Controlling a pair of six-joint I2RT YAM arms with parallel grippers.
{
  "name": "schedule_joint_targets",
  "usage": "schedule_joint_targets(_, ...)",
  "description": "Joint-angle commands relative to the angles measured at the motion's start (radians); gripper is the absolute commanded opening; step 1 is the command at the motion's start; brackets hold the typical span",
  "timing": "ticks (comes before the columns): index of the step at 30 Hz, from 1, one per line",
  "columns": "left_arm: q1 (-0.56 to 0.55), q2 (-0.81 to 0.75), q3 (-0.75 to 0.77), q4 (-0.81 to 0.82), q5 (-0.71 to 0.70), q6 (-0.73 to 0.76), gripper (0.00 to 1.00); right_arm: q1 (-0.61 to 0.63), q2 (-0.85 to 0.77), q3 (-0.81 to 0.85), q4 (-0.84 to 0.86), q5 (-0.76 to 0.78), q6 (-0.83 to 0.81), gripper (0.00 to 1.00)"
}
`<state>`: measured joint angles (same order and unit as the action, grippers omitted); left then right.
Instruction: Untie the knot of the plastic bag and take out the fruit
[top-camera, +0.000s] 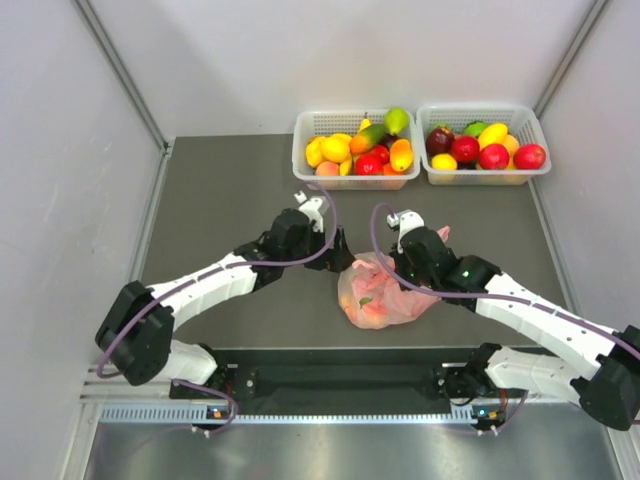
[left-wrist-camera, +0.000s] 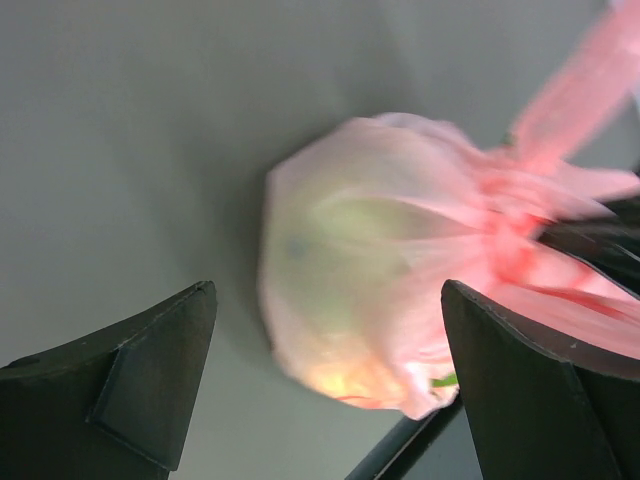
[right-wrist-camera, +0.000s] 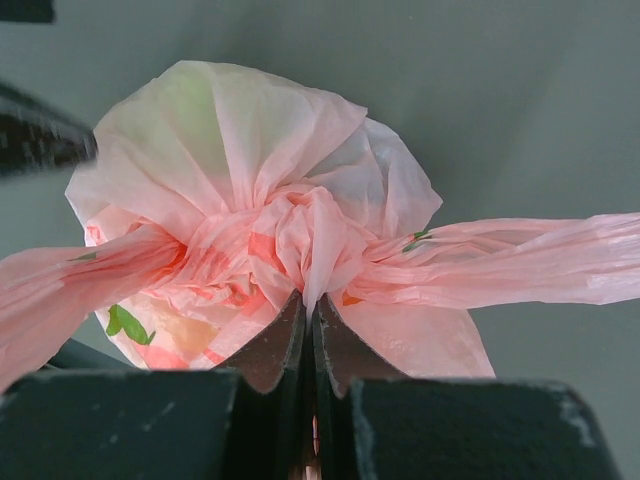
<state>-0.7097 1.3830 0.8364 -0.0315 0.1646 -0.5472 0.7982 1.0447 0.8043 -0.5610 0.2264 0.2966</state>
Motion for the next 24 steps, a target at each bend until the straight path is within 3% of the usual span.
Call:
schedule_joint_targets(1,-0.037,0.01,0.047,0.133,0.102,0.098,0.99,0.013,-0.005,0.004,0.046,0.001,-0.004,0.0)
schedule_joint_targets(11,-0.045,0.135,0.05,0.195,0.15,0.056,0.98,0.013,-0.009,0.009,0.047,-0.028,0.001,0.0)
schedule_joint_targets(13,-0.045,0.145,0.047,0.212,0.165,0.038,0.94,0.013,-0.006,0.007,0.052,-0.033,0.004,0.0)
schedule_joint_targets(15,-0.047,0.159,0.05,0.237,0.182,0.027,0.83,0.013,-0.003,0.007,0.053,-0.03,0.009,0.0)
schedule_joint_targets(16,-0.047,0.159,0.053,0.243,0.193,0.023,0.68,0.013,-0.003,0.007,0.055,-0.03,0.01,0.0)
schedule_joint_targets(18,-0.047,0.162,0.052,0.255,0.208,0.018,0.51,0.015,0.006,0.009,0.055,-0.025,0.013,0.0)
schedule_joint_targets(19,-0.047,0.157,0.049,0.257,0.208,0.015,0.3,0.013,0.009,0.009,0.053,-0.025,0.016,0.0)
schedule_joint_targets(22,-0.047,0.131,0.038,0.251,0.196,0.015,0.0,0.015,0.011,0.01,0.053,-0.006,0.026,0.0)
schedule_joint_targets(24,-0.047,0.113,0.029,0.242,0.17,0.019,0.0,0.015,0.012,0.012,0.049,0.025,0.041,0.0)
